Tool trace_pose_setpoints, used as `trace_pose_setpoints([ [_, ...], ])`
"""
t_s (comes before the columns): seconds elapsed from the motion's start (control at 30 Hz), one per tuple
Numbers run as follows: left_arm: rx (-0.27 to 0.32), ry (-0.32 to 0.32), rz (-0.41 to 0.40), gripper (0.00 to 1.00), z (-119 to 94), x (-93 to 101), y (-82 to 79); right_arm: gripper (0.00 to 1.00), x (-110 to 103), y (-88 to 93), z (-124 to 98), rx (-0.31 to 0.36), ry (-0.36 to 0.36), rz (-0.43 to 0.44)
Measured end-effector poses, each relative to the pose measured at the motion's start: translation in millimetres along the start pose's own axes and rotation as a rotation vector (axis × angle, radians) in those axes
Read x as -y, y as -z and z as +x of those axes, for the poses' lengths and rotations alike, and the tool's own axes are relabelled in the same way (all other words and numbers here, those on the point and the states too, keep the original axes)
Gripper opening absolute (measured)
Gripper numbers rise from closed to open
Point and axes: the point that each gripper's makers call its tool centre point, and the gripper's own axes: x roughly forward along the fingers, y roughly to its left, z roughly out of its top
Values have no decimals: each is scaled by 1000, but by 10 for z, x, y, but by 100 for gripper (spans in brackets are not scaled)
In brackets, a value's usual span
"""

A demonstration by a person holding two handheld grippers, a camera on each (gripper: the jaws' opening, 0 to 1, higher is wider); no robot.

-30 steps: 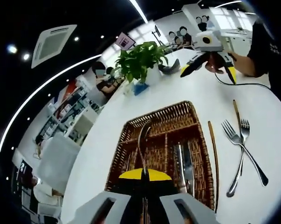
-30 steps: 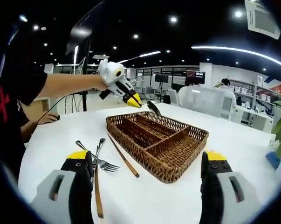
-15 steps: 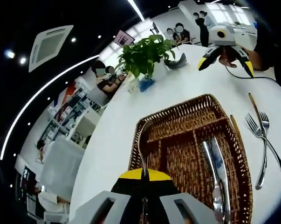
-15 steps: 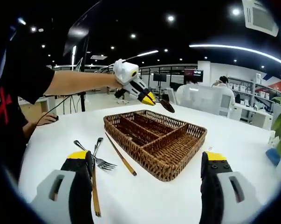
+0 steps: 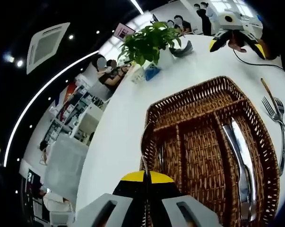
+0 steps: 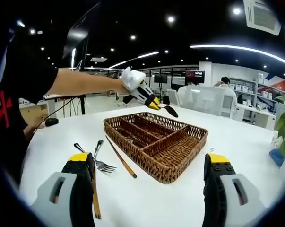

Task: Arrange the knives, forks, and spoons in their matching storage slots by inserting each utensil handle-first until every utensil is classified and aligned in the correct compartment

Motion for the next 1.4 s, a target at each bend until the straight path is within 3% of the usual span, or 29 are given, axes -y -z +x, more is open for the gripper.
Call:
trace_pose_setpoints([
  [0.53,3,4,-6,0,-2,-44,23,100,14,23,8,-5,4,2],
  [0.9,32,22,-60,0,203,5,86,99,20,29,4,-6,4,-1],
  [1.0,71,48,-121,0,275,68,82,99,26,28,4,-5,5,-3],
  [1.17,58,57,-144,0,389,107,212,99,36,37,10,-7,6,-3],
  [1.4,66,87,-160,0,474,150,237,99,64,59,7,-14,13,1],
])
